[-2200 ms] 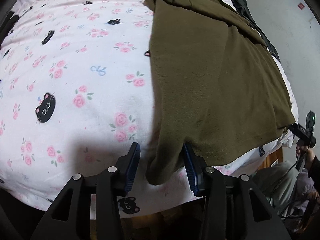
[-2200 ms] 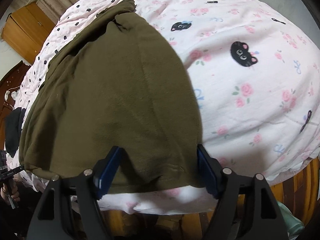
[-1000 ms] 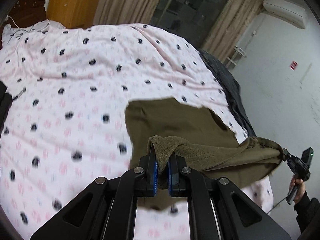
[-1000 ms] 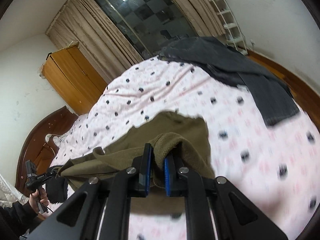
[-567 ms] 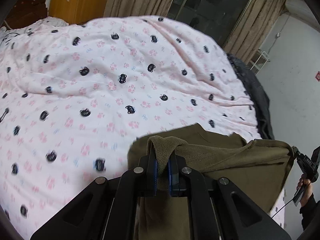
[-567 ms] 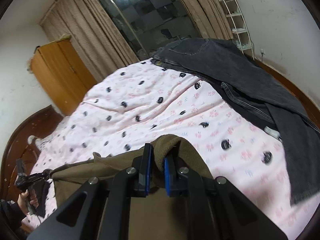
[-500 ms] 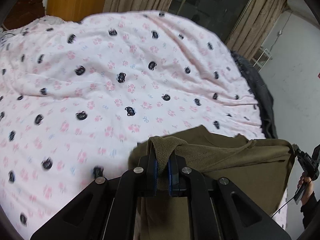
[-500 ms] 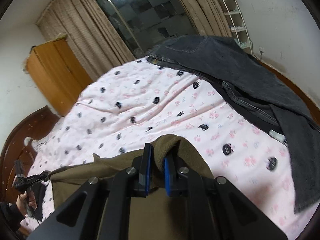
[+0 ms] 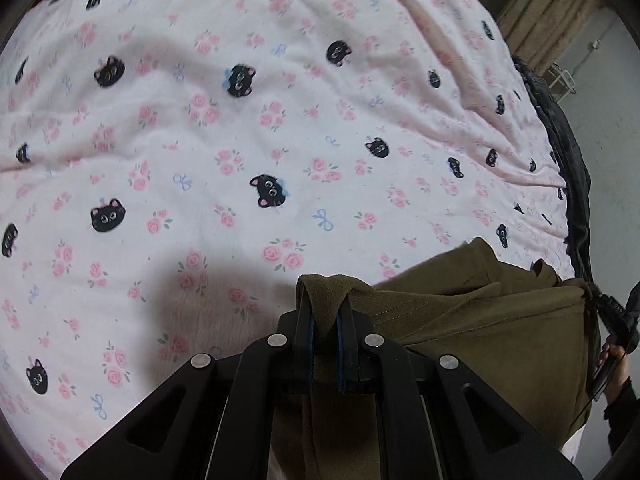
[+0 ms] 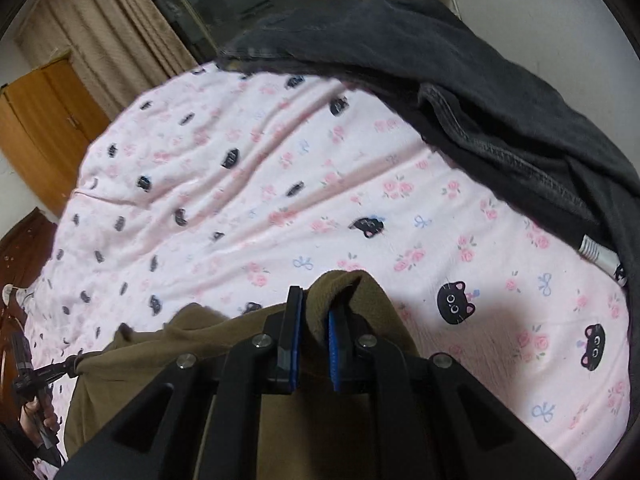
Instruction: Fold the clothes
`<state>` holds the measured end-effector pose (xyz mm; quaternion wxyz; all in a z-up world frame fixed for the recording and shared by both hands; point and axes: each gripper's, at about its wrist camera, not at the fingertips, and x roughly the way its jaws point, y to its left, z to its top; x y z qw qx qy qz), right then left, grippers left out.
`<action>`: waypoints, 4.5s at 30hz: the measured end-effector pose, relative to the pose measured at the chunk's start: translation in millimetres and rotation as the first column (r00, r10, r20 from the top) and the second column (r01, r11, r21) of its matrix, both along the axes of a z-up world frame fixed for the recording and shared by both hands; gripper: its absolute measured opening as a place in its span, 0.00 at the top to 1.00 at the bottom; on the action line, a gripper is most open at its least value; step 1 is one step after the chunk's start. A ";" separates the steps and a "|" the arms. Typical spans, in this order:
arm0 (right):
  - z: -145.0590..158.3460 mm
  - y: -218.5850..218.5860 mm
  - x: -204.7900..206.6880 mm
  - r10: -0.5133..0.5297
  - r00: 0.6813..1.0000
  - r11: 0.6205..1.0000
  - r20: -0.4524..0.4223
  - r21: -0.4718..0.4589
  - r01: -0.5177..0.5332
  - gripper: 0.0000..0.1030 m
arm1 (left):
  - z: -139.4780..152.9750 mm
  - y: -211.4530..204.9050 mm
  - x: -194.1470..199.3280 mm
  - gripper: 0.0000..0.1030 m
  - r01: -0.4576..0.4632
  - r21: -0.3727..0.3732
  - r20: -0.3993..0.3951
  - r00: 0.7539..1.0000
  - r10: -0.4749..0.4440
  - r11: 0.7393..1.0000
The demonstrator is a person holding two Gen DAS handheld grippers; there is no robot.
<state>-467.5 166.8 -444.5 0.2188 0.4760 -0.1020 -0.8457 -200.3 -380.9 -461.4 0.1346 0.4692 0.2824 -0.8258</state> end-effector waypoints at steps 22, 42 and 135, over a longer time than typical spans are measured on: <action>98.5 7.0 53.9 0.142 0.984 0.986 -0.108 0.108 -0.130 0.24 | 68.7 54.9 59.6 0.70 0.146 -0.108 -0.025 0.988 -0.149 0.983; -15.3 -175.7 107.3 0.568 0.823 0.809 -0.010 0.191 -0.556 0.61 | -18.2 205.4 -90.5 0.70 0.513 0.021 0.015 0.858 -0.513 0.858; -4.7 101.5 256.1 0.240 0.964 0.899 0.113 0.349 -0.265 0.33 | -7.8 115.6 217.9 0.78 0.245 0.100 0.179 0.949 -0.260 0.964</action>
